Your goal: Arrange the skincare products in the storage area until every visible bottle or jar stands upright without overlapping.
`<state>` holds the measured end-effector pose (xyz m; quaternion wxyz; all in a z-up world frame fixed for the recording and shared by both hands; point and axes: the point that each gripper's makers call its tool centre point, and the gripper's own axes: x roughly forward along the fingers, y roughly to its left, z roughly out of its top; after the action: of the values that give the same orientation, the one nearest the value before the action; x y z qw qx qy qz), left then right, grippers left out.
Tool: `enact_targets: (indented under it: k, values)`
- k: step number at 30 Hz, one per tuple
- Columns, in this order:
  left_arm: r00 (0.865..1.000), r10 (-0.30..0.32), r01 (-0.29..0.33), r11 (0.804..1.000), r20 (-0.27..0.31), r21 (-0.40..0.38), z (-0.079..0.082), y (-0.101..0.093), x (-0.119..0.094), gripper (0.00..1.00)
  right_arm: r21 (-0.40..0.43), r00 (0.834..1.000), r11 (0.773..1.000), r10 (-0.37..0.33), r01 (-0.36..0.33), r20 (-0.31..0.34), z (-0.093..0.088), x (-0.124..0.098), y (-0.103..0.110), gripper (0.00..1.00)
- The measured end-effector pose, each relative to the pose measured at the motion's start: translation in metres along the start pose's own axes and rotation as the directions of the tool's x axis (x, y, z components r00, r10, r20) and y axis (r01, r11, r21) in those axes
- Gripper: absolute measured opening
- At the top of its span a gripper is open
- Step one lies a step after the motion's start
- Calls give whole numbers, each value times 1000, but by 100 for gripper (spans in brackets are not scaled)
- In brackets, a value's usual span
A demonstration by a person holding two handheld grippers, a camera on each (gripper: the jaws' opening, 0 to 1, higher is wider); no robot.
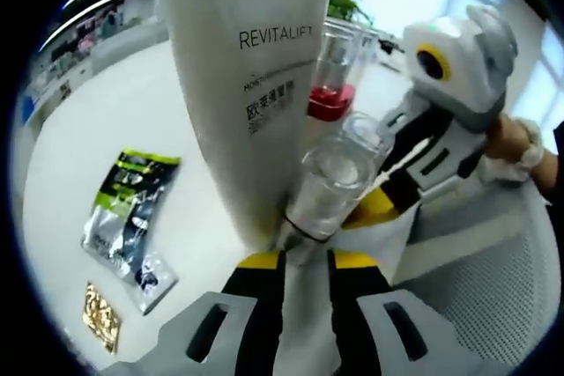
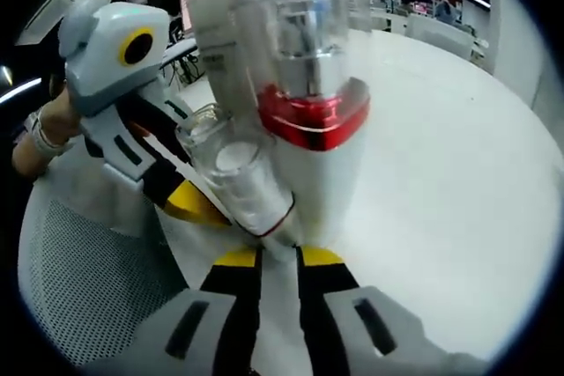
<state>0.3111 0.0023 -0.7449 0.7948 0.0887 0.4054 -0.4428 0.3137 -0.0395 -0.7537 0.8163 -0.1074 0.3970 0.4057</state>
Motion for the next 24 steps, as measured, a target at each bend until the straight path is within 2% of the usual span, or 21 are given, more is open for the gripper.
enact_targets:
  k: [7, 18, 24]
  values:
    - [1000, -2, 2, 1000, 1, -2, 0, -2, 1, 14, -5, 1000, 1000, -5, 5, -3, -1, -1, -1, 15]
    - [1000, 6, -6, 1000, -16, 19, -5, -1, -3, 16, 11, 999, 1000, 0, -1, 34, 4, -9, -1, 17]
    - [1000, 3, -4, 1000, 11, 26, 0, -3, -8, 17, 0, 999, 1000, -3, 3, 46, 7, -14, 2, 17]
